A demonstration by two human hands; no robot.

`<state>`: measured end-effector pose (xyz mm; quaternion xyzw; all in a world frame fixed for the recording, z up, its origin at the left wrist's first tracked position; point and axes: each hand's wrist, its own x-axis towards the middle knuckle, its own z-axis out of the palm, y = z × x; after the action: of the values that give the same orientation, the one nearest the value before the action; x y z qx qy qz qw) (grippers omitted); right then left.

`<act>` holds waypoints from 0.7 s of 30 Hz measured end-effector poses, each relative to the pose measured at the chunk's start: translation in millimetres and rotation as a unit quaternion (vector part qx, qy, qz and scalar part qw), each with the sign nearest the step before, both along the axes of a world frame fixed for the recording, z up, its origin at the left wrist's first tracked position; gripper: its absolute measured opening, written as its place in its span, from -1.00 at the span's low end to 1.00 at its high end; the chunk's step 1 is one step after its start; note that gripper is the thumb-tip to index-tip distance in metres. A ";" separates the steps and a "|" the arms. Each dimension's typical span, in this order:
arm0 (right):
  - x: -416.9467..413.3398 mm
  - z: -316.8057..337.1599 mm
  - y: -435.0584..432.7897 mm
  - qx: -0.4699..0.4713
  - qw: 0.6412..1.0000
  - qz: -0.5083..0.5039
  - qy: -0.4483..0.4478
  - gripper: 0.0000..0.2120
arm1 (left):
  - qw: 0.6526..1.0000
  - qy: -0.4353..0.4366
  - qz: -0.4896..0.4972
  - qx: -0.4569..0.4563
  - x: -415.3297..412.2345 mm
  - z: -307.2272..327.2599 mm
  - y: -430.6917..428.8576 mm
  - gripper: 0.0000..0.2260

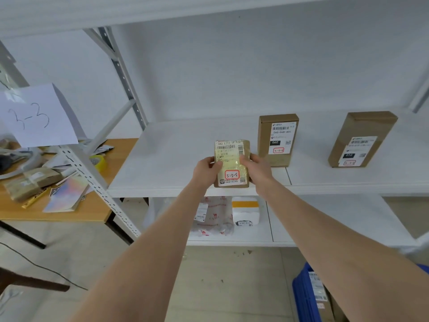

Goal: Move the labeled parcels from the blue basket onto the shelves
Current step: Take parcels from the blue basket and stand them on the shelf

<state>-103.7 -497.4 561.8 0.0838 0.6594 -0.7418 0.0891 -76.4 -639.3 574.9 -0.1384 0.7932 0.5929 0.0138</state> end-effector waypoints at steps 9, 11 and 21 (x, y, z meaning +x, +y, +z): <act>-16.2 -6.6 -17.3 0.029 0.999 -0.015 0.020 -0.88 | 1.000 0.007 0.007 -0.001 -15.4 -3.1 -14.9 -0.69; -24.5 -10.2 -20.1 0.049 0.998 -0.023 0.028 -0.86 | 1.000 0.004 0.007 0.015 -26.5 -6.5 -16.6 -0.67; -59.0 -45.7 -19.0 0.116 0.992 -0.056 0.011 -0.76 | 0.998 -0.025 -0.008 0.054 -79.7 -39.1 -12.2 -0.54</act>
<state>-162.7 -516.4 516.1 0.1221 0.7359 -0.6653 0.0301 -156.1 -651.5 535.8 -0.1460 0.7608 0.6307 0.0462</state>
